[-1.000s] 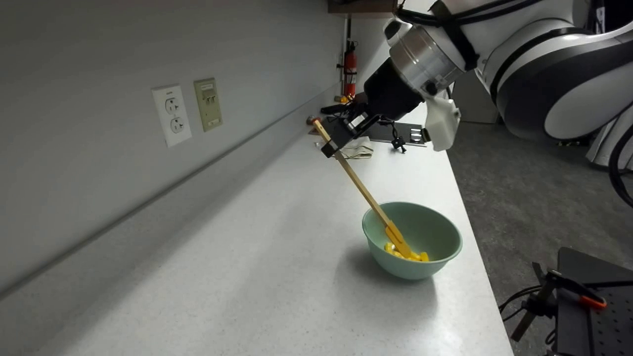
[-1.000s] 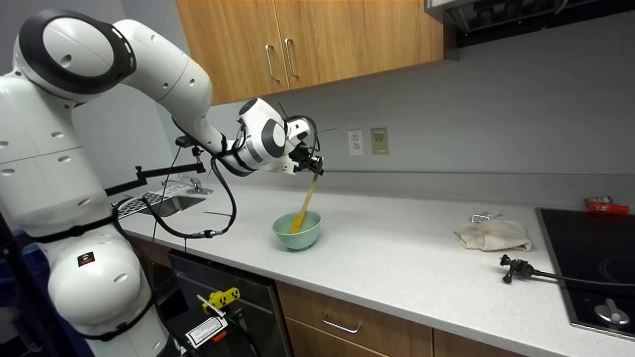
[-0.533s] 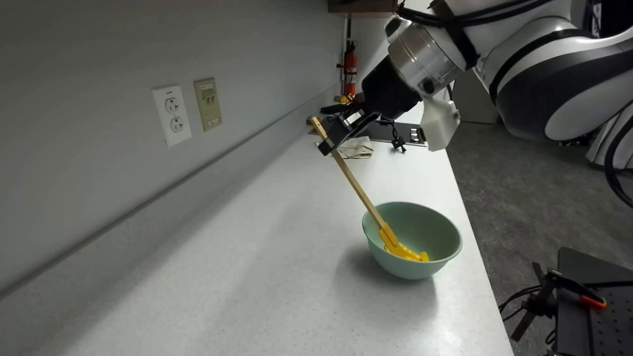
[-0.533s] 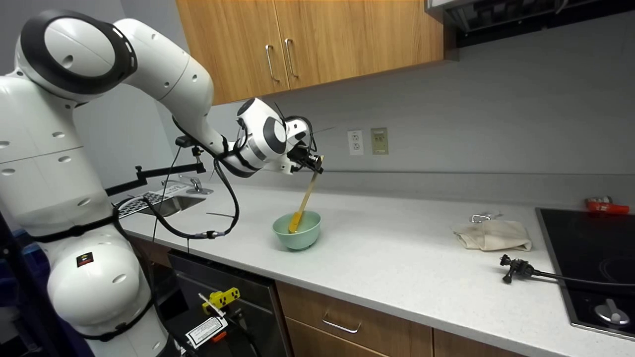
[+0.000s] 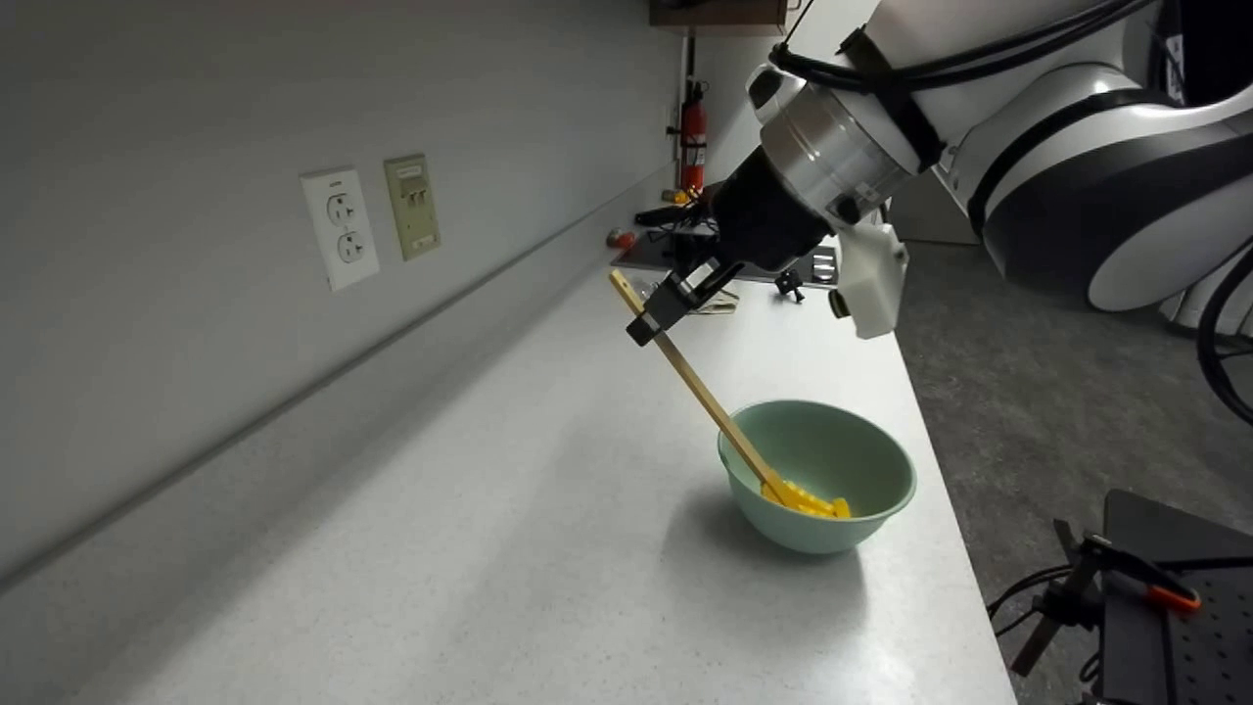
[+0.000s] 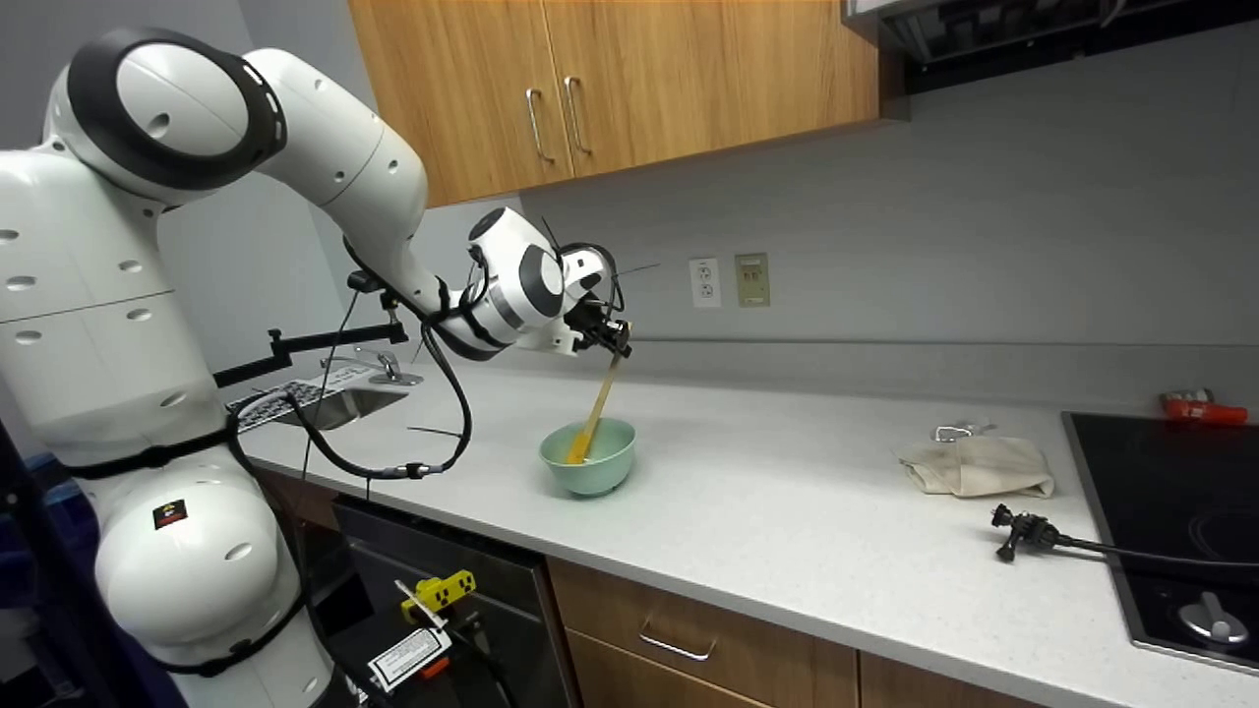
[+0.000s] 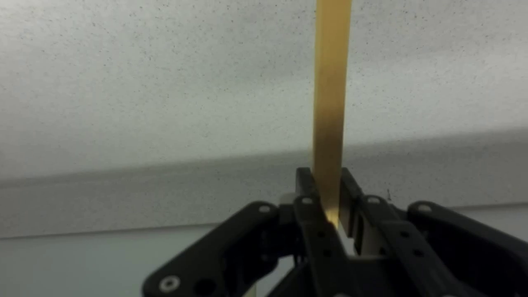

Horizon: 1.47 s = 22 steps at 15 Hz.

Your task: Use the wooden spatula to stir the contents in the blue bowl

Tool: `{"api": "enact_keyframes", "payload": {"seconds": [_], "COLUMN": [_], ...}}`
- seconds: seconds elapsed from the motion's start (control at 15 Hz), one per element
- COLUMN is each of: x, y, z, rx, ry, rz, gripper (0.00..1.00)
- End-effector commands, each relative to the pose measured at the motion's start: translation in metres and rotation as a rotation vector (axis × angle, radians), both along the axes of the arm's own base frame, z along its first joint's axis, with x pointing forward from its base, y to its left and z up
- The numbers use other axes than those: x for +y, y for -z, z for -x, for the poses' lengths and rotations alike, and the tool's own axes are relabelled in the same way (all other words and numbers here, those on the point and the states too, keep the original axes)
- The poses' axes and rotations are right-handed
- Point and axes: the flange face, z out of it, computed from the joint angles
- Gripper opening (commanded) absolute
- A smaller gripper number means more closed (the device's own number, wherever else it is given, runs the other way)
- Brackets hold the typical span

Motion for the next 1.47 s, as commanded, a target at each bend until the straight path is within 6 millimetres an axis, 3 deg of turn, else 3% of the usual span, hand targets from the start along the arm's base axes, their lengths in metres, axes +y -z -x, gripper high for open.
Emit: {"api": "enact_keyframes", "payload": {"seconds": [0.0,0.53,1.4], "x": [-0.008,-0.036,-0.005], "y": [-0.010,-0.053,-0.011], "z": [-0.003,-0.019,-0.003], "rx": [-0.036,-0.212,-0.097], "ry": [-0.017,0.008,0.144], "rz": [0.045,0.186,0.079], "gripper": [0.04,0.04,0.04]}}
